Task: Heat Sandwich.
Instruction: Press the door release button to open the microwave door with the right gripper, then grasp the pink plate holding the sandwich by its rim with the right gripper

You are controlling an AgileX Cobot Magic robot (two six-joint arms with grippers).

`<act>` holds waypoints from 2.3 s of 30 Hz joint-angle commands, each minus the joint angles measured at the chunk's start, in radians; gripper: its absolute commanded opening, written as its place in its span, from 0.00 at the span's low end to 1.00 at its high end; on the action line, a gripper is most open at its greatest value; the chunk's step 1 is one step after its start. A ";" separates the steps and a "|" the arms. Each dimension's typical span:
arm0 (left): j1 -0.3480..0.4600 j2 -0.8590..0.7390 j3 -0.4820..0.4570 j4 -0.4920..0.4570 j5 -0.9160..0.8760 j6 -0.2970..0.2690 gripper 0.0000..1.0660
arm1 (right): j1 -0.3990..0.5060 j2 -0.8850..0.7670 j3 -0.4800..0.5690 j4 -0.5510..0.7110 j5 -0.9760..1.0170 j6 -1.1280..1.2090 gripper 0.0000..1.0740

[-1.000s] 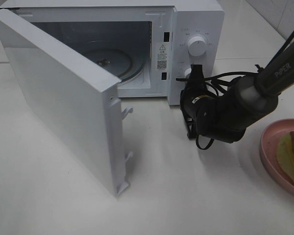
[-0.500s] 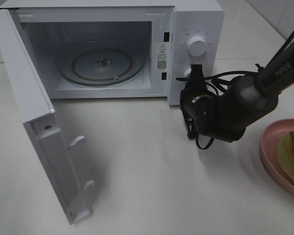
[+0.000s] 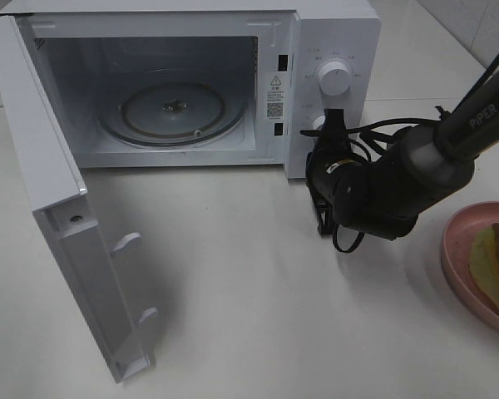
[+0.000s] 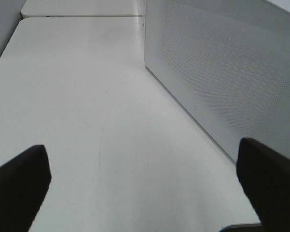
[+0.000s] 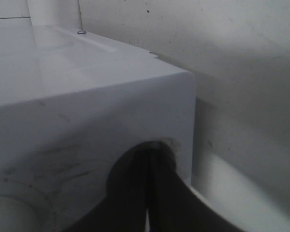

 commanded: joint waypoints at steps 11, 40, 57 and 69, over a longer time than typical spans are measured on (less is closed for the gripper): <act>-0.008 -0.026 0.004 -0.003 -0.009 -0.003 0.95 | -0.026 -0.087 0.074 -0.121 0.034 0.044 0.01; -0.008 -0.026 0.004 -0.003 -0.009 -0.003 0.95 | -0.030 -0.466 0.283 -0.176 0.474 -0.480 0.06; -0.008 -0.026 0.004 -0.003 -0.009 -0.003 0.95 | -0.044 -0.568 0.211 -0.183 1.032 -1.539 0.10; -0.008 -0.026 0.004 -0.003 -0.009 -0.003 0.95 | -0.226 -0.570 0.060 -0.286 1.564 -1.676 0.16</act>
